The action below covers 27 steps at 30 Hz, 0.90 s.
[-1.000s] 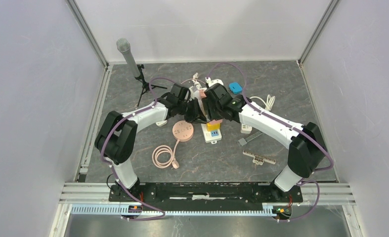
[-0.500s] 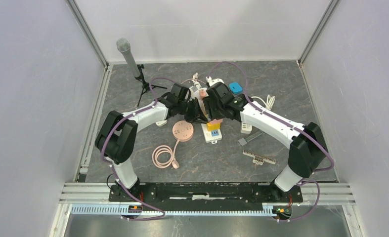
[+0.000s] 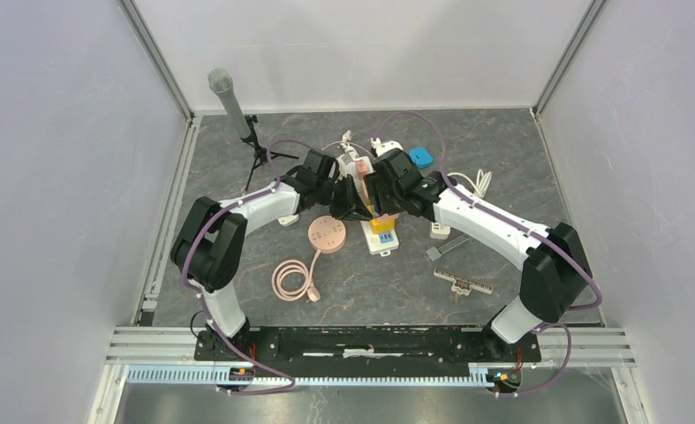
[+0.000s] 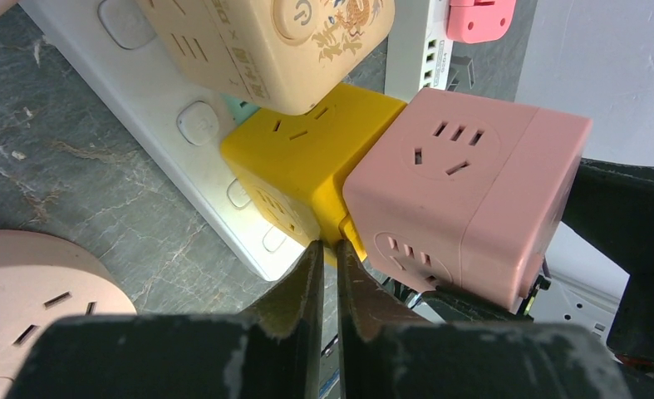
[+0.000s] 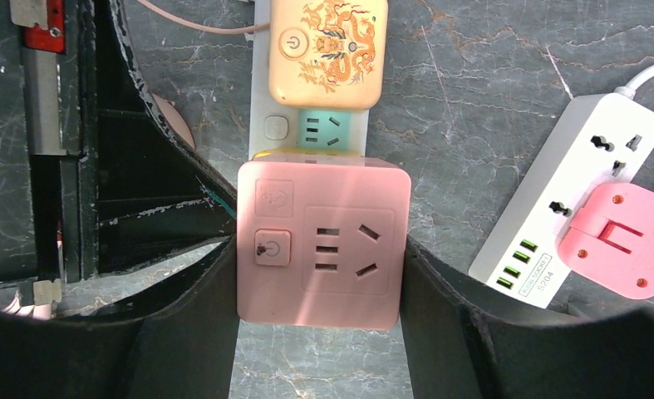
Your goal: Pull the plug off the socket
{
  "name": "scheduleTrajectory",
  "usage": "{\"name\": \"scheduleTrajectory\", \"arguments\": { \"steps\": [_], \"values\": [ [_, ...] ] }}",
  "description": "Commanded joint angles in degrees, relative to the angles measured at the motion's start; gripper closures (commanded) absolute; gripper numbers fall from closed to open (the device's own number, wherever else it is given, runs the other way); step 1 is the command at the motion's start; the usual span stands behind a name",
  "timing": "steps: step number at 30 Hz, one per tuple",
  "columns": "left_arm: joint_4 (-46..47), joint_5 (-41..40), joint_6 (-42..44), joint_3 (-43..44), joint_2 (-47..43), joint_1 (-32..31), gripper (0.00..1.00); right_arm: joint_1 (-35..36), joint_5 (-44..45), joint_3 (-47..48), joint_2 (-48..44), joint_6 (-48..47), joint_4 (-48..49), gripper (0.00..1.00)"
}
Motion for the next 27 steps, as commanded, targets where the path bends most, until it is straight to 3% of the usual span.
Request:
{"name": "scheduleTrajectory", "arguments": {
  "steps": [1,8,18,27],
  "values": [
    [-11.60,-12.78,5.58,-4.85,6.55,0.08,0.86,-0.90,-3.77,7.78,-5.91,0.11,10.37,1.00],
    [-13.01,-13.93,6.37,-4.79,6.60,0.17,0.86,-5.80,-13.70,6.09,-7.43,5.35,12.78,1.00],
    [-13.20,-13.47,6.55,-4.37,7.48,0.18,0.86,-7.54,-17.29,4.77,-7.41,7.00,14.38,1.00],
    [-14.87,-14.57,6.64,-3.41,8.44,0.14,0.87,1.27,0.07,10.02,-2.70,0.47,5.83,1.00]
  ]
}}
